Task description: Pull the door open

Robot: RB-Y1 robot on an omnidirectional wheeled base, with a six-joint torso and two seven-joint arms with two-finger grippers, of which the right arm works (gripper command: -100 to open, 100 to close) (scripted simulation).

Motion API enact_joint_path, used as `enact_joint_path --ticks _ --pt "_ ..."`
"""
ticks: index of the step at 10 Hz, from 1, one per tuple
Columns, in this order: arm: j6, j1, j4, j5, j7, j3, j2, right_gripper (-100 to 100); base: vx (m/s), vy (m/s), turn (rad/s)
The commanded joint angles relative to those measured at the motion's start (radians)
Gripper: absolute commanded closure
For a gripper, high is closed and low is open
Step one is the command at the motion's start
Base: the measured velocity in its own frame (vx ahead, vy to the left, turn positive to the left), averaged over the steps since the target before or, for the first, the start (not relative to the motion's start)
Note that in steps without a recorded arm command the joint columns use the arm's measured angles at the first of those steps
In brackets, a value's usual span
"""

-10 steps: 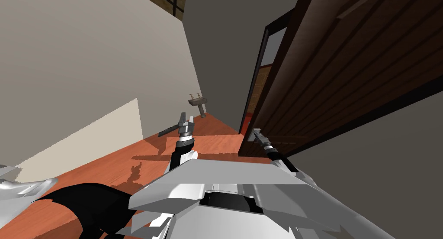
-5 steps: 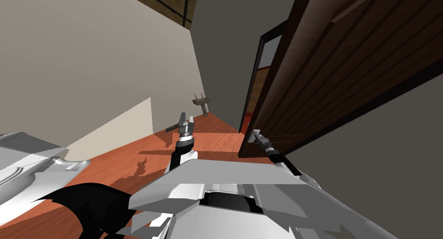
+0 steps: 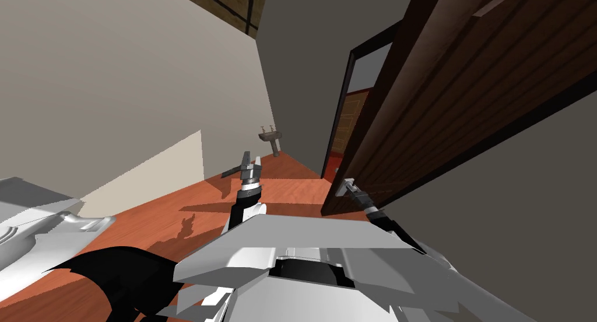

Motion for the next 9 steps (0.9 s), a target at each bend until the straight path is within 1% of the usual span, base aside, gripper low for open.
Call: enact_joint_path --ticks 1,2,3,4,5,6,7,8,9 --pt "-0.029 0.020 -0.003 0.007 -0.013 0.012 -0.017 100 -0.019 -0.013 -0.013" --pt "-0.073 0.038 0.000 0.021 -0.032 0.030 -0.038 100 -0.019 -0.019 -0.013" --pt "-0.106 0.057 0.003 0.036 -0.052 0.048 -0.060 100 -0.024 -0.035 -0.025" --pt "-0.120 0.057 0.003 0.036 -0.052 0.048 -0.060 100 -0.025 -0.022 -0.014" --pt "-0.162 0.075 0.006 0.050 -0.072 0.066 -0.082 100 -0.015 -0.011 -0.014" --pt "-0.165 0.075 0.006 0.050 -0.072 0.066 -0.082 100 -0.006 -0.011 -0.012" --pt "-0.205 0.092 0.008 0.064 -0.090 0.084 -0.103 100 0.001 -0.023 -0.018" --pt "-0.234 0.109 0.011 0.077 -0.107 0.100 -0.123 100 -0.001 -0.039 -0.028" --pt "-0.240 0.109 0.011 0.077 -0.107 0.100 -0.123 100 -0.007 -0.023 -0.014"
